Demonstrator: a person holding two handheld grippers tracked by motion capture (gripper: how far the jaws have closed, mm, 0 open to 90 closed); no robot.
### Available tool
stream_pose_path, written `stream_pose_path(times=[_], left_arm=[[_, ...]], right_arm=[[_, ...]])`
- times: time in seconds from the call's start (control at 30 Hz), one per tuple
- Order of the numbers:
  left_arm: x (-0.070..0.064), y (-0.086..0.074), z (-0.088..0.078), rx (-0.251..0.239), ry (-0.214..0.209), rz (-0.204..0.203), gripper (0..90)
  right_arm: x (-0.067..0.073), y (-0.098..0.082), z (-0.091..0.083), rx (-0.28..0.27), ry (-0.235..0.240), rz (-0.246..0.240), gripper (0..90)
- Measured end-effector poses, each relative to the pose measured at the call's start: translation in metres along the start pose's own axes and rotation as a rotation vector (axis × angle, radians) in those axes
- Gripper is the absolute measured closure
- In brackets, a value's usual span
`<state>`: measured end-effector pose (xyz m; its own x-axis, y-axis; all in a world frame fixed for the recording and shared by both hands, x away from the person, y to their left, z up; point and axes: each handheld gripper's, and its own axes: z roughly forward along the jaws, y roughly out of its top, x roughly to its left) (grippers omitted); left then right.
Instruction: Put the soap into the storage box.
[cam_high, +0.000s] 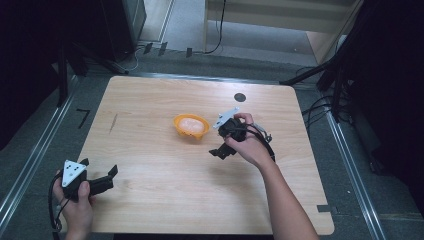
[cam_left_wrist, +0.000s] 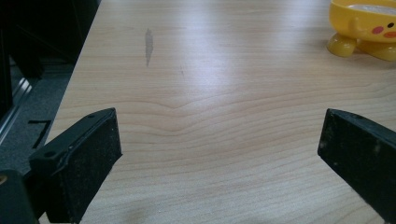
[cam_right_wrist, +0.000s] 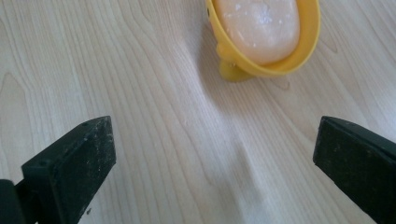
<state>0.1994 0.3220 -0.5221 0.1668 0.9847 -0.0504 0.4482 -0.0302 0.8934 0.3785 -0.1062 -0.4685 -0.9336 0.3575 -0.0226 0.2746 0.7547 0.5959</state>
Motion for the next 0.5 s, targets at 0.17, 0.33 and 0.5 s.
stream_pose_path(times=[0.17,0.33,0.5], left_arm=[[0.0,0.0,0.0,-0.001,0.003,0.0,0.0],[0.0,0.0,0.0,-0.003,0.003,0.001,0.0],[-0.001,0.0,0.0,-0.004,0.003,0.003,0.0]], right_arm=[[0.004,-0.015,-0.004,0.004,-0.009,0.012,0.0],[0.008,-0.031,-0.008,-0.014,-0.02,0.038,0.0],[0.013,-0.046,-0.01,-0.017,-0.028,0.056,0.0]])
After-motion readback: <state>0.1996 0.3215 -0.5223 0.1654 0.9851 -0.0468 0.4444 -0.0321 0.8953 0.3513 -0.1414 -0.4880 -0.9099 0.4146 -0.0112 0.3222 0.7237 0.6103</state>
